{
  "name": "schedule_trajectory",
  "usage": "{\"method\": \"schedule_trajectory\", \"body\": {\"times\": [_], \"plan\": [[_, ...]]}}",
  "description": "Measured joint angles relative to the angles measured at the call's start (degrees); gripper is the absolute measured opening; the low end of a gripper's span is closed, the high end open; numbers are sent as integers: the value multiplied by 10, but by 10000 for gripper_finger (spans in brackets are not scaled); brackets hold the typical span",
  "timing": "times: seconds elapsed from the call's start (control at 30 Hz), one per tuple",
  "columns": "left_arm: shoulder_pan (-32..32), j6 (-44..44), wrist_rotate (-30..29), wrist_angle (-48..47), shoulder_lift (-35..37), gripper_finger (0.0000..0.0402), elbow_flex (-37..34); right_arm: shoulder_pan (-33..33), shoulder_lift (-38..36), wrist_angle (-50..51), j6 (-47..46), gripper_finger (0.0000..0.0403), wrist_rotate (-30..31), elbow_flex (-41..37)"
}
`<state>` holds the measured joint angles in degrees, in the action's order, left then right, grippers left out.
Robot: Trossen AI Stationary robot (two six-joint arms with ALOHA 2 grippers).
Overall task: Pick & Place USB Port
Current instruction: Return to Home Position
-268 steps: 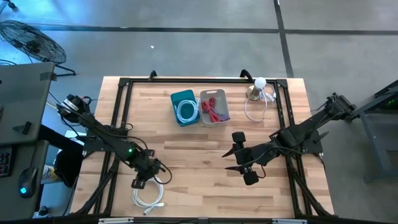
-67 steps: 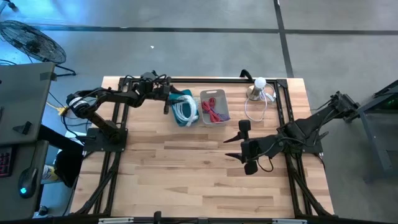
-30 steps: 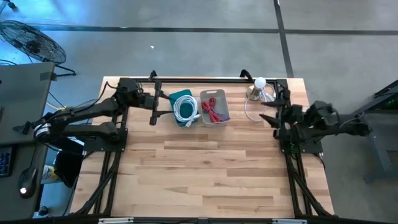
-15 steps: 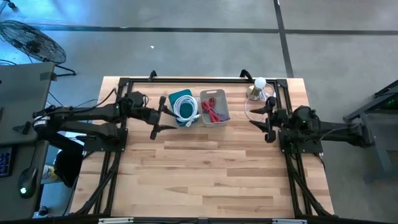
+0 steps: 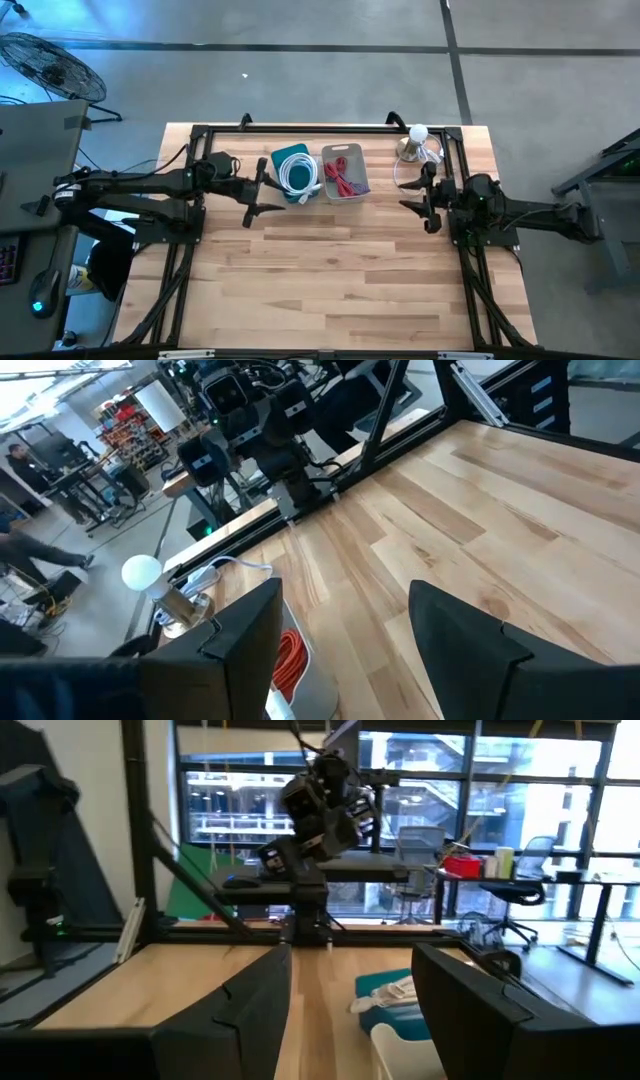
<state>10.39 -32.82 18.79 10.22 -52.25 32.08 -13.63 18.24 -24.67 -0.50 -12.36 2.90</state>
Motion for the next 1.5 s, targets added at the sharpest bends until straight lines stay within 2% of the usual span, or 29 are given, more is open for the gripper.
{"method": "schedule_trajectory", "body": {"times": [0.33,0.67,1.3,1.5], "plan": [[0,0,0,-2,0,214,0,0,0,62,6,201,-11,0],[0,0,0,-2,0,214,0,0,0,84,5,201,-16,0],[0,3,-1,-5,-3,214,0,0,0,49,-6,201,-24,-23],[0,1,-31,-38,-22,214,0,0,1,79,-6,201,-24,-23]]}}
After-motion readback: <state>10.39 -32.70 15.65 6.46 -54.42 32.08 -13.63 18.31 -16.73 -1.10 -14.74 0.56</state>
